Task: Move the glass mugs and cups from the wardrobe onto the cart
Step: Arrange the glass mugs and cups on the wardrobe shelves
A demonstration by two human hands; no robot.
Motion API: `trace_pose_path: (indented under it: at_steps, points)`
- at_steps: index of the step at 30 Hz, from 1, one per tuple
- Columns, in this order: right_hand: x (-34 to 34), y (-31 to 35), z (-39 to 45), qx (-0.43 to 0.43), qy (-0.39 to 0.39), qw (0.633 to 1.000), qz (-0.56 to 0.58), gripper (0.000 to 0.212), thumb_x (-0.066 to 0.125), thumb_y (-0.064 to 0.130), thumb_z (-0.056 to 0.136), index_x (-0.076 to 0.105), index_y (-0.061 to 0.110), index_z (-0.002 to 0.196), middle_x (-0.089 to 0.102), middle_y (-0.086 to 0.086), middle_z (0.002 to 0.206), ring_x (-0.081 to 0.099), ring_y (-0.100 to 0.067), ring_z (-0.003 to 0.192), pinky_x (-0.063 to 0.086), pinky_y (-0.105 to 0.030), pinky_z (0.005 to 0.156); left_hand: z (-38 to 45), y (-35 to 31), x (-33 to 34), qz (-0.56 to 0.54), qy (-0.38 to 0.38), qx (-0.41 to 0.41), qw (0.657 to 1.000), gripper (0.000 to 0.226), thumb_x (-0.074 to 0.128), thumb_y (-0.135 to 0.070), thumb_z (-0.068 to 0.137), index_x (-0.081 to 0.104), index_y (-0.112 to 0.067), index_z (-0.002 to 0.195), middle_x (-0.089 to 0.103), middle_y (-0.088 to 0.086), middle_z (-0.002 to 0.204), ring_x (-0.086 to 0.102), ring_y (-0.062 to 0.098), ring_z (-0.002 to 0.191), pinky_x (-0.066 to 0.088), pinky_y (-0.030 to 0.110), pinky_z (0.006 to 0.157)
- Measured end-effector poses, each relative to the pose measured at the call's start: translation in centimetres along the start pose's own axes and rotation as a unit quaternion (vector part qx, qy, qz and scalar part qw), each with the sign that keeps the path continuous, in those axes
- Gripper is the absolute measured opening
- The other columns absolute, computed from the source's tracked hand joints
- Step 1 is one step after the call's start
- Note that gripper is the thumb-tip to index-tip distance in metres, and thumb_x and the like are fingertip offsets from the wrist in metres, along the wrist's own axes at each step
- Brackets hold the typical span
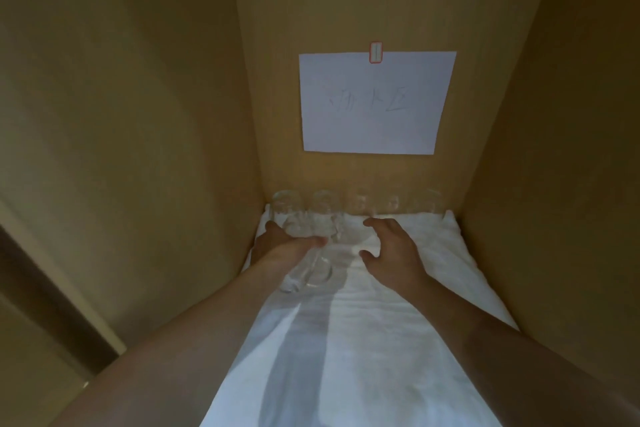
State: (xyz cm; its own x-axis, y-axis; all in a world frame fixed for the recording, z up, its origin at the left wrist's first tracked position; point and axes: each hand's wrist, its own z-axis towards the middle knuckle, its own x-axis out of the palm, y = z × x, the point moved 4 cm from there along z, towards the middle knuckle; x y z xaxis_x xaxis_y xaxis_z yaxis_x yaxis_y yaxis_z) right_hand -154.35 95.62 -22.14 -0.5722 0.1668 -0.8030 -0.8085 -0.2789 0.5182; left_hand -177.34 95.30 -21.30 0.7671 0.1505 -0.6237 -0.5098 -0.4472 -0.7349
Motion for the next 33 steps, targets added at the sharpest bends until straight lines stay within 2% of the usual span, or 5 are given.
trace_pose_path:
  at_steps: [7, 13, 20, 27, 33]
  points:
    - [0.9, 0.7, -0.1, -0.005, 0.017, 1.000, -0.003, 0.057, 0.076, 0.026, 0.086, 0.055, 0.021, 0.139, 0.053, -0.005, 0.138, 0.056, -0.025, 0.124, 0.047, -0.034, 0.100, -2.1, -0.1, -1.7, 0.359, 0.044, 0.100, 0.927, 0.072, 0.080, -0.075, 0.044, 0.058, -0.026, 0.092, 0.060, -0.009, 0.088, 0.061, 0.014, 0.083, 0.056, 0.034, 0.079]
    - [1.6, 0.6, -0.4, -0.010, 0.035, 0.999, -0.008, 0.055, 0.076, 0.028, 0.087, 0.057, 0.021, 0.137, 0.053, -0.004, 0.137, 0.057, -0.023, 0.122, 0.046, -0.032, 0.098, -2.6, 0.8, -0.5, 0.455, 0.093, 0.107, 0.879, 0.075, 0.085, -0.063, 0.057, 0.063, -0.021, 0.115, 0.060, -0.004, 0.098, 0.064, 0.021, 0.102, 0.054, 0.042, 0.093]
    - [2.7, 0.1, -0.1, -0.010, 0.041, 0.999, 0.010, 0.053, 0.078, 0.026, 0.085, 0.060, 0.019, 0.134, 0.055, -0.005, 0.134, 0.060, -0.024, 0.117, 0.046, -0.030, 0.095, -1.7, 0.5, 0.8, 0.426, 0.021, 0.111, 0.898, 0.078, 0.080, -0.075, 0.058, 0.056, -0.025, 0.113, 0.063, -0.006, 0.107, 0.061, 0.019, 0.106, 0.044, 0.047, 0.100]
    - [3.4, -0.7, 0.3, -0.002, 0.050, 0.998, 0.025, 0.053, 0.079, 0.026, 0.085, 0.060, 0.019, 0.134, 0.055, -0.005, 0.134, 0.060, -0.024, 0.116, 0.049, -0.033, 0.095, 0.0, -0.9, 1.2, 0.401, 0.048, 0.069, 0.912, 0.089, 0.086, -0.065, 0.062, 0.050, -0.023, 0.131, 0.052, 0.001, 0.131, 0.049, 0.029, 0.128, 0.043, 0.053, 0.104]
    - [3.7, -0.8, 1.2, -0.007, 0.051, 0.998, 0.036, 0.051, 0.077, 0.026, 0.085, 0.061, 0.019, 0.133, 0.056, -0.004, 0.132, 0.060, -0.023, 0.115, 0.045, -0.027, 0.094, 1.5, -0.3, 1.2, 0.189, -0.020, 0.098, 0.977, 0.033, 0.085, -0.038, 0.074, 0.076, -0.020, 0.101, 0.072, 0.000, 0.114, 0.066, 0.017, 0.105, 0.055, 0.035, 0.095]
